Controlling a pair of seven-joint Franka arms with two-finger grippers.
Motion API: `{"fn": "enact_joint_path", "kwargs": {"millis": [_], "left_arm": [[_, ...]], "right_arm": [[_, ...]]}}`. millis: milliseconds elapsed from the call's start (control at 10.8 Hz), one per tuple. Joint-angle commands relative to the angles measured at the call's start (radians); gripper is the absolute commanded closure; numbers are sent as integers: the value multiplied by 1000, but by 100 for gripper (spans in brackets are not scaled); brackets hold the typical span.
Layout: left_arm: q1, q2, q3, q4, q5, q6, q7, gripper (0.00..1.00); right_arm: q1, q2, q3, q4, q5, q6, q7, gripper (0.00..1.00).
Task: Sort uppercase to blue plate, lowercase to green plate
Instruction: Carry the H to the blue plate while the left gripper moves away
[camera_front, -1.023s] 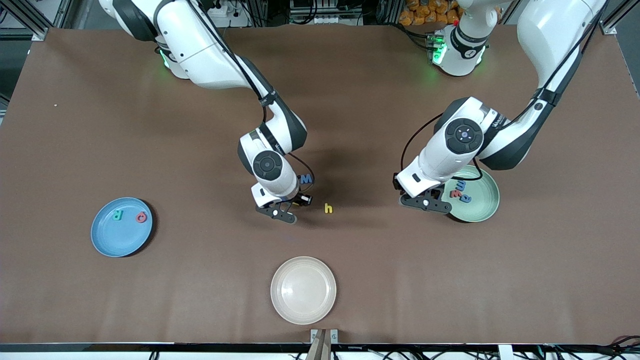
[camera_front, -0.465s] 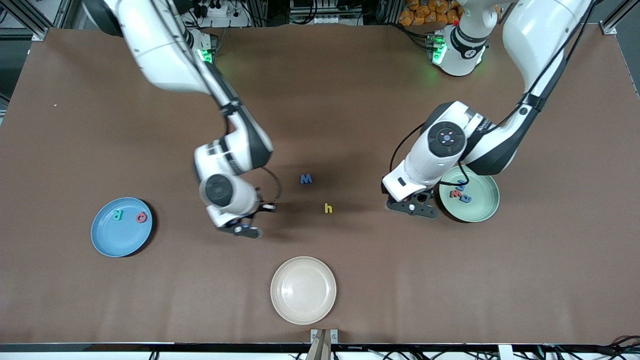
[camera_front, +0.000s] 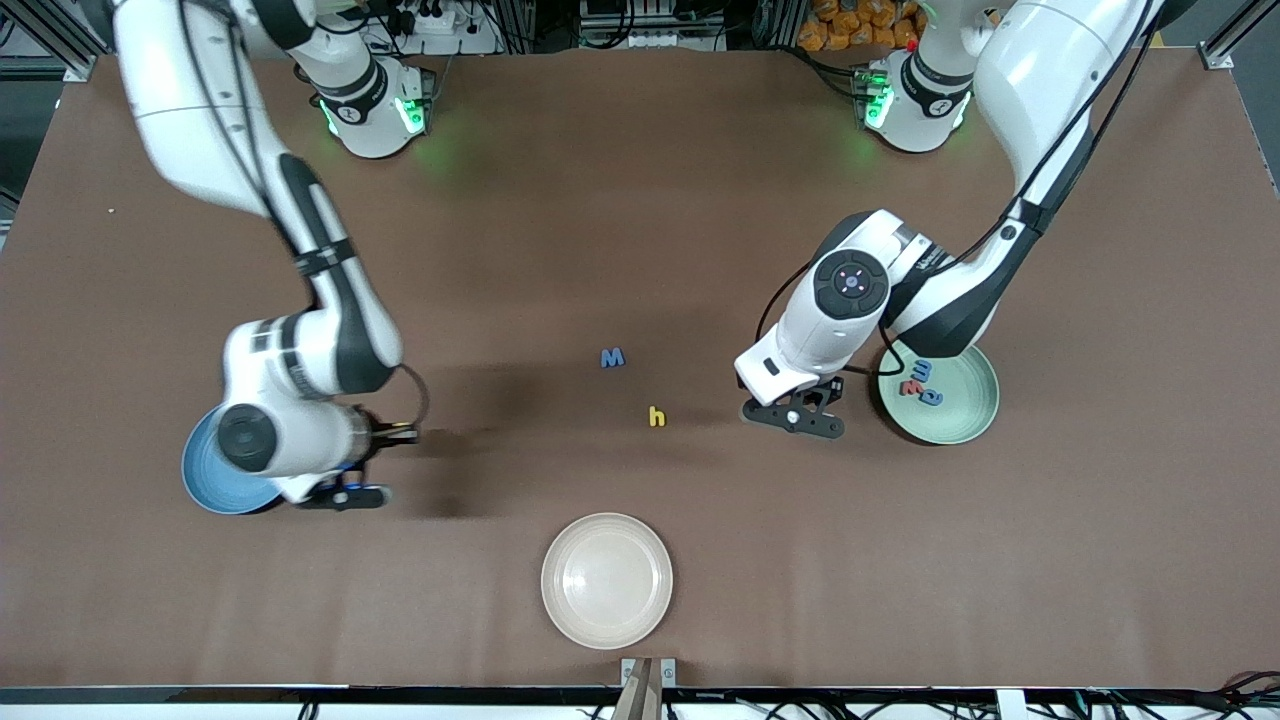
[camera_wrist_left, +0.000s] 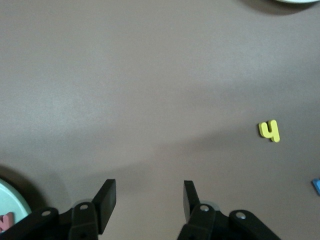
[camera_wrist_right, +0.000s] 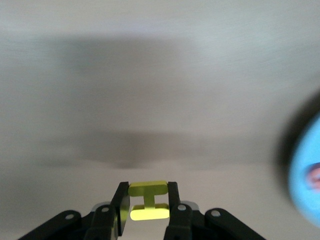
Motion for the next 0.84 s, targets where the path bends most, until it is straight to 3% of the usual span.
{"fn": "enact_joint_path", "kwargs": {"millis": [0,186,558,651,744], "left_arm": [[-125,85,93,117,-15,-26,-64,37],[-199,94,172,142,-26,-26,-72,36],[-198,113,177,159,-31,-24,-73,35],[-199,117,177,160,-31,-24,-84,35],[-201,125,175,170,-32,-23,-93,35]], "right_arm": [[-89,-18,14,-17,-45,-6,-211,100],[-161,-7,13,0,-89,0,-394,100],[-273,-3,15,28,-117,5,-638,99],[-293,-1,15,28,-111,14,-674,35],[-308,-1,17,28,-108,24,-679,0]]}}
